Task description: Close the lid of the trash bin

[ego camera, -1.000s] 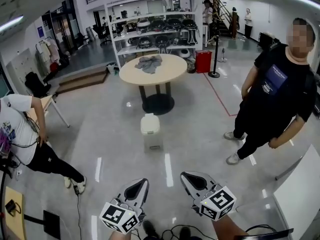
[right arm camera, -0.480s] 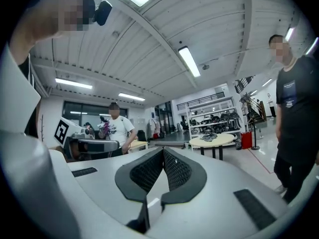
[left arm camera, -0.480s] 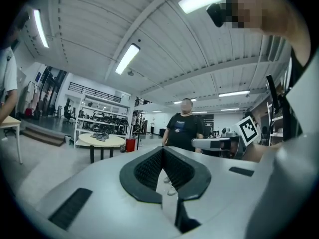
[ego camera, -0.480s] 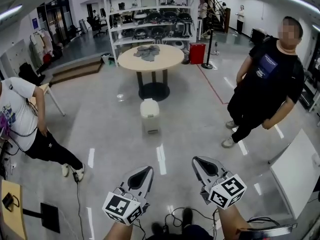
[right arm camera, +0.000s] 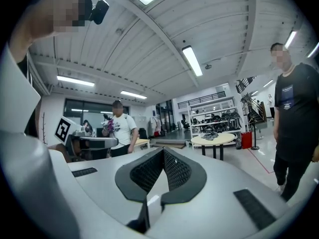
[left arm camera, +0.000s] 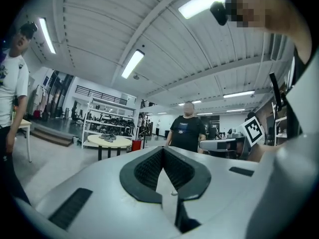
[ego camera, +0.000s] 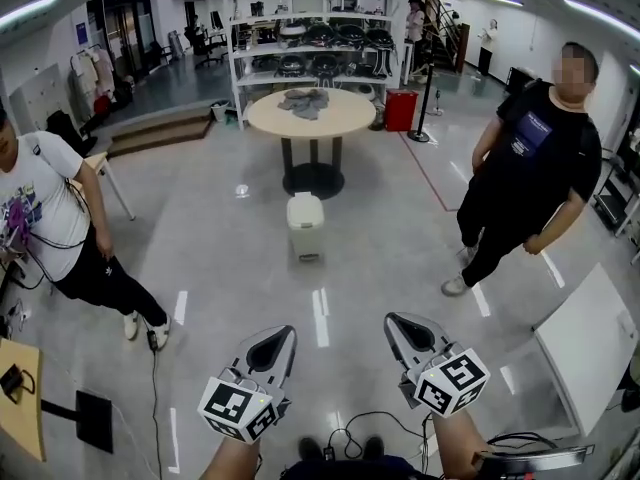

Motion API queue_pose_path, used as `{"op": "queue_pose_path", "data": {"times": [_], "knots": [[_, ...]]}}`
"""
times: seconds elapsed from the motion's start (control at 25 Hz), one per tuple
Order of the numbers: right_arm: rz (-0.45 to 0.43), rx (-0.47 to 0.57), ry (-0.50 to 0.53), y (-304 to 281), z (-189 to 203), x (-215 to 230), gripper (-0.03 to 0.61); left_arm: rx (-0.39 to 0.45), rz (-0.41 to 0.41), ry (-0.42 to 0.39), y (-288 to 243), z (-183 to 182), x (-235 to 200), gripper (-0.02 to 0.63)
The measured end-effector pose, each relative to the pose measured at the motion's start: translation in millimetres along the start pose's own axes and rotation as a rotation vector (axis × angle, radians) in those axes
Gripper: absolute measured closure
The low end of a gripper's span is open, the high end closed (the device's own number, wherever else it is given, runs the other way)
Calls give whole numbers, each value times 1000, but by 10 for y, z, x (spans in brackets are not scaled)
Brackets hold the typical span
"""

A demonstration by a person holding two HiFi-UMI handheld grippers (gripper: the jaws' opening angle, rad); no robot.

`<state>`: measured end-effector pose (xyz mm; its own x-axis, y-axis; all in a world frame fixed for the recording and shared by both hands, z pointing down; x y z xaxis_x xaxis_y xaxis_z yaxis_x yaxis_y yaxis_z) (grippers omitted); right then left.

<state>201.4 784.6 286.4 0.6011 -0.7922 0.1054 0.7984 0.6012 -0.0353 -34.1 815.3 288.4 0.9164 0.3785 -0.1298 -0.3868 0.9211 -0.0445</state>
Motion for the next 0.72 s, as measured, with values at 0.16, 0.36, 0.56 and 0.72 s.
{"op": "queue_pose_path", "data": {"times": [0.16, 0.36, 0.56, 0.72], "knots": [[-19, 20, 31, 108, -112, 39, 569, 24, -16, -7, 15, -74, 129, 617], [-31, 36, 39, 269, -198, 124, 569, 24, -14, -8, -33, -136, 319, 617], [-33, 46, 46, 358, -178, 183, 569, 27, -16, -27, -55, -109, 413, 617], [-27, 43, 31, 503, -177, 166, 569, 20, -13, -18, -34, -116, 541, 617]]}}
Point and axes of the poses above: the fingertips, and each gripper's own axes: y backward along the fingers, x to its right, z out of its underside, the point moved 6 cm from there along y, backward along the fingers, and after that the axes turned 12 degrees about -z, right-handed, at the moved point
